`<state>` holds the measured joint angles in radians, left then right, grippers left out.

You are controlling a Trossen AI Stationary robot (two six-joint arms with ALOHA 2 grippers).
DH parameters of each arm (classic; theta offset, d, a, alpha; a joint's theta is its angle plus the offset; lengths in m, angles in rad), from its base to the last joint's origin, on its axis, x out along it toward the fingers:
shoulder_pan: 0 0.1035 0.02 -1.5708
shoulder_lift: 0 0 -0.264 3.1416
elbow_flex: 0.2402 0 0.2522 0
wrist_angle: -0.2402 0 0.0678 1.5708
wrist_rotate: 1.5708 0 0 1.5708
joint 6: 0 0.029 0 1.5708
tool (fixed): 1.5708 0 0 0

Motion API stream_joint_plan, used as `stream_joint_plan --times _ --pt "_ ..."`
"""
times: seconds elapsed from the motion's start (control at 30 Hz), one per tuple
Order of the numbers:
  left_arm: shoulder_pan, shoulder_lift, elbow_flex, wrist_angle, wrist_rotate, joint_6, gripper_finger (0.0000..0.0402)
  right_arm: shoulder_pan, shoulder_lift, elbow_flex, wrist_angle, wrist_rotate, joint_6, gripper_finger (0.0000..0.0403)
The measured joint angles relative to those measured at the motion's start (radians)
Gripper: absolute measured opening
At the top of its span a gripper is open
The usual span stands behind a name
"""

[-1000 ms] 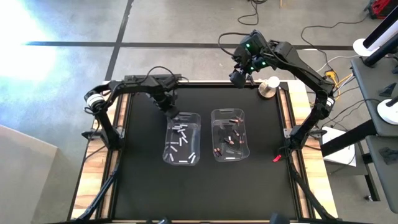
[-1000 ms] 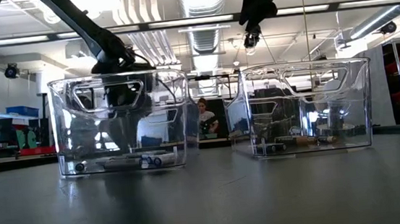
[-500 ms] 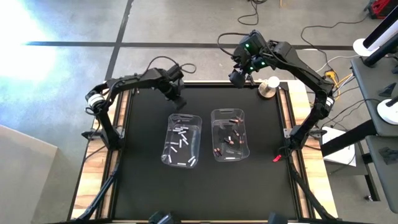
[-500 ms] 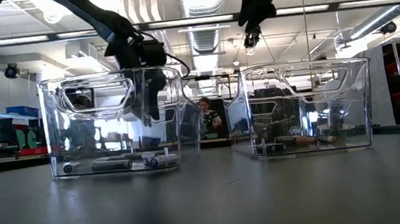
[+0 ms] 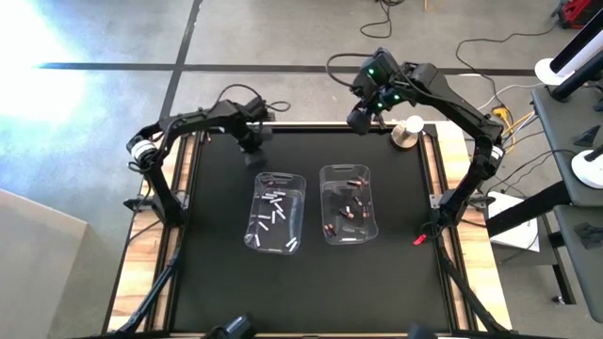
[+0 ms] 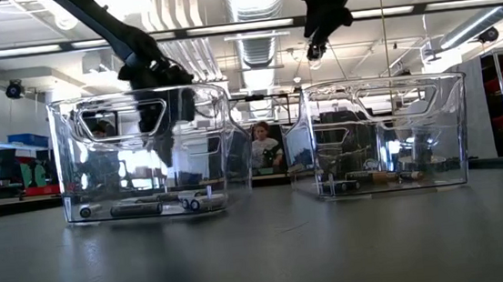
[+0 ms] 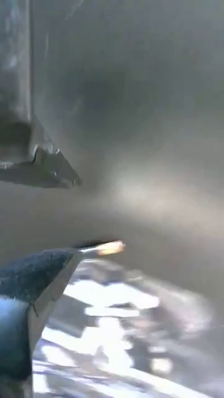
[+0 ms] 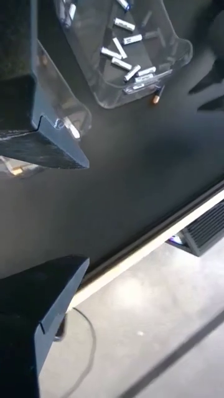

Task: Sort batteries
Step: Put the black battery into the right transparent bin

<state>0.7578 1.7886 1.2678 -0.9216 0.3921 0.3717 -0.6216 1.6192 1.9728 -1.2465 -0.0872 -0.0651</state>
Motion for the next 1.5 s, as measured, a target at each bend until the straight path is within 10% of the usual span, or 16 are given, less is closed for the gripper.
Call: stream_joint_plan --times 0.3,1.1,1.5 --pt "-0.024 -0.02 -0.171 -0.021 -0.125 0.33 0.0103 0.009 -0.005 0.0 -0.065 0.0 0.092 0.0244" --pt "-0.121 -0.378 -0.609 0.564 -0.109 0.222 0.0052 0.008 -0.007 0.0 -0.051 -0.001 0.191 0.0249" --pt "-0.13 -0.28 -0.704 0.839 -0.075 0.377 0.0053 0.009 -0.007 0.0 -0.05 -0.001 0.292 0.0252"
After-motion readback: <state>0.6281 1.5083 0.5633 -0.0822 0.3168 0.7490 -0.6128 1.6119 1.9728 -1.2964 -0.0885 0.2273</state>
